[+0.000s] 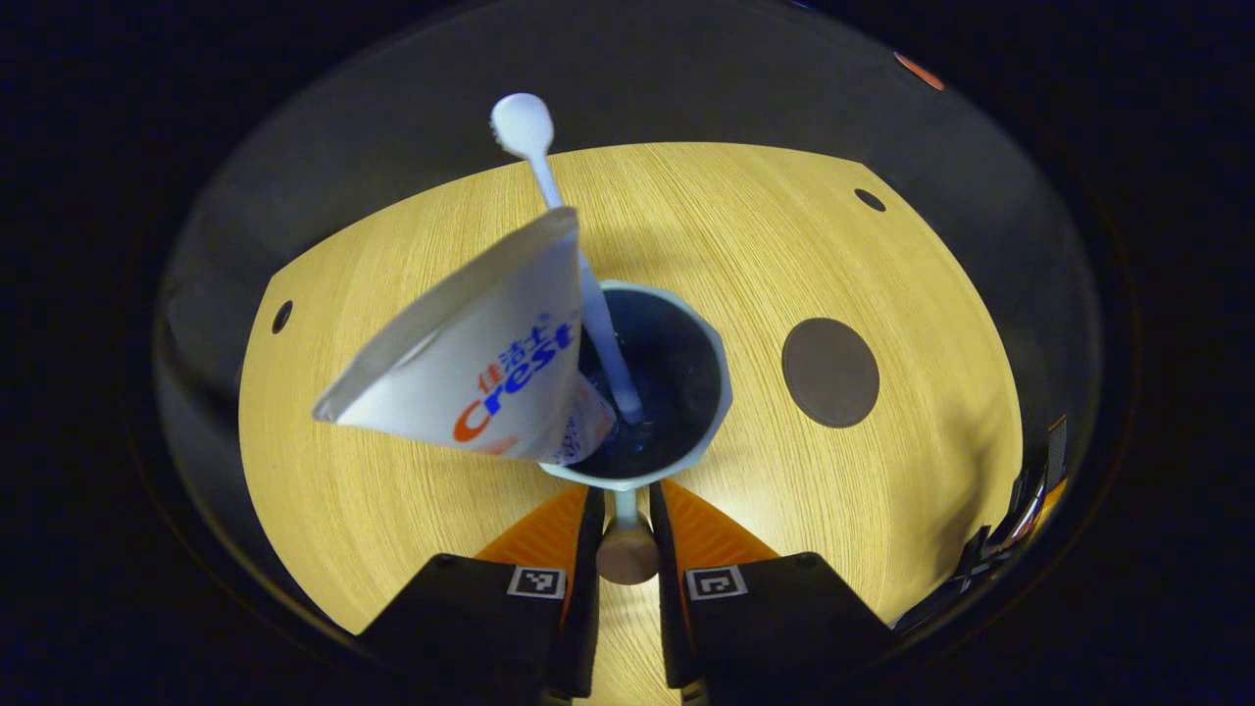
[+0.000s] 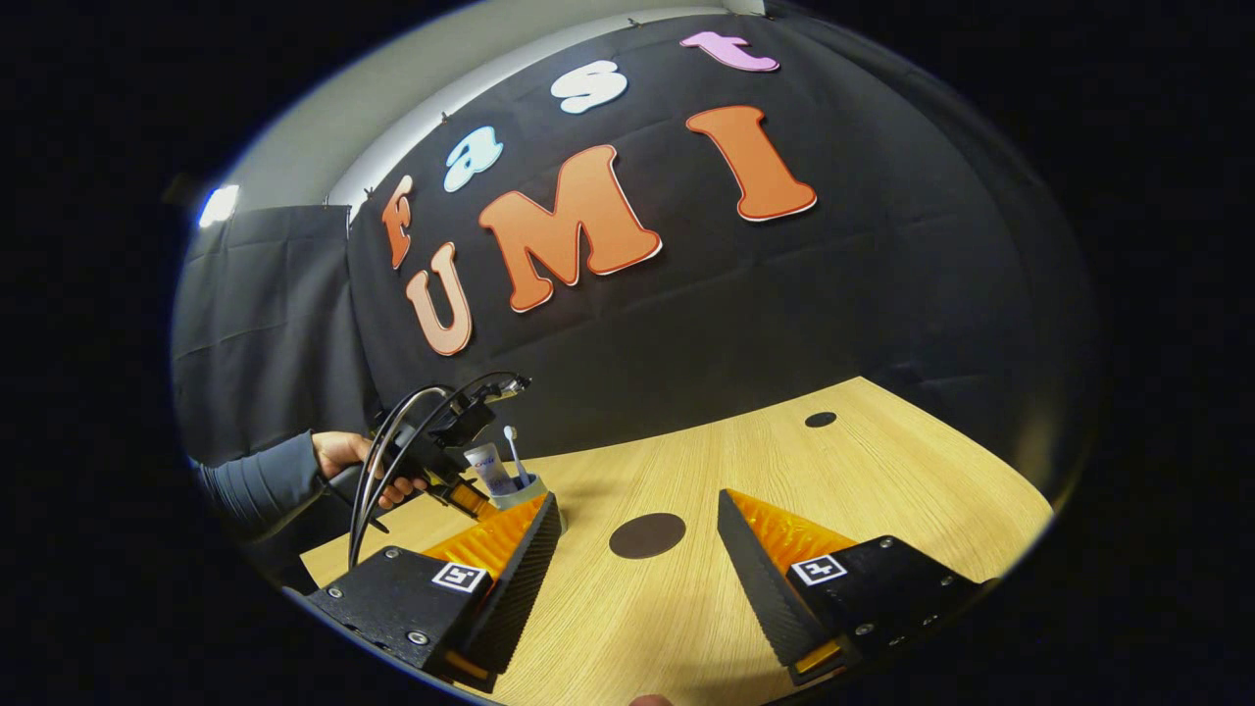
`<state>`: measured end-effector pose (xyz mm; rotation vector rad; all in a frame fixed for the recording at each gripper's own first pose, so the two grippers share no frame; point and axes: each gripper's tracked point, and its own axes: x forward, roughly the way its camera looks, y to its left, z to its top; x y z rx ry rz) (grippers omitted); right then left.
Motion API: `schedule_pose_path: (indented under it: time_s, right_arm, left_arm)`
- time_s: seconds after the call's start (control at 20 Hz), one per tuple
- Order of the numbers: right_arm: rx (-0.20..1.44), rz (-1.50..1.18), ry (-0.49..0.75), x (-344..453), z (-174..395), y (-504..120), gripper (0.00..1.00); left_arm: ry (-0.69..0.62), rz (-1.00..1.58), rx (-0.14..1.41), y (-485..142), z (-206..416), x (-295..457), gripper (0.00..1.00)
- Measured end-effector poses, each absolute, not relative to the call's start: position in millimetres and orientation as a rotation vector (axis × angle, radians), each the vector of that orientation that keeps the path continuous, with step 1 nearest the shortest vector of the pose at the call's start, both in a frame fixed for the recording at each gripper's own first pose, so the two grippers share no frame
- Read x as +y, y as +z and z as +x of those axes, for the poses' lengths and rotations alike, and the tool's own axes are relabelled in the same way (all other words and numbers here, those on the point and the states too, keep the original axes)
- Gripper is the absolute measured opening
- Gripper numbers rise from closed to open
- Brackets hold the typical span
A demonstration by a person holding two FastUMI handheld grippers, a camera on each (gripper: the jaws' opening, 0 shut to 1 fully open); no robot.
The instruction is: Put the toothbrush and toothpaste on the desktop into the cup, then pick up the cup and place it on the coaster on the desktop.
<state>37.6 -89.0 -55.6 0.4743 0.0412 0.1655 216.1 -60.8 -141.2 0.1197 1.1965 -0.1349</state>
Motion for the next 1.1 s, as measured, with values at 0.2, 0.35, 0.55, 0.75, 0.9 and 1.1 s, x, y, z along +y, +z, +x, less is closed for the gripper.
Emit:
schedule_pose_path:
  time_s: [0.2,0.35,0.55,0.75,0.9,1.1]
  right_arm:
    - [0.05,0.484,0.159,-91.6,38.2,-58.9,0.97]
    - [0.048,0.485,0.157,-93.1,36.7,-59.4,0.97]
    - [0.058,0.487,0.152,-95.5,34.7,-60.7,0.97]
    - [0.052,0.485,0.132,-108.6,24.7,-59.3,0.97]
    - [0.044,0.484,0.114,-120.9,13.4,-60.8,0.97]
    - [0.057,0.472,0.089,-138.4,-0.5,-64.5,0.97]
  left_arm:
    - [-0.13,0.102,1.176,-160.2,236.6,-81.5,0.26]
    - [-0.137,0.089,1.159,-174.0,257.7,-100.3,0.26]
    - [-0.152,0.097,1.141,-132.7,209.5,-96.5,0.26]
    - [-0.175,0.125,1.113,-127.7,205.2,-138.3,0.26]
    - [-0.204,0.162,1.09,-148.2,186.7,-180.2,0.25]
    - [-0.242,0.189,1.08,-126.8,186.8,-221.1,0.26]
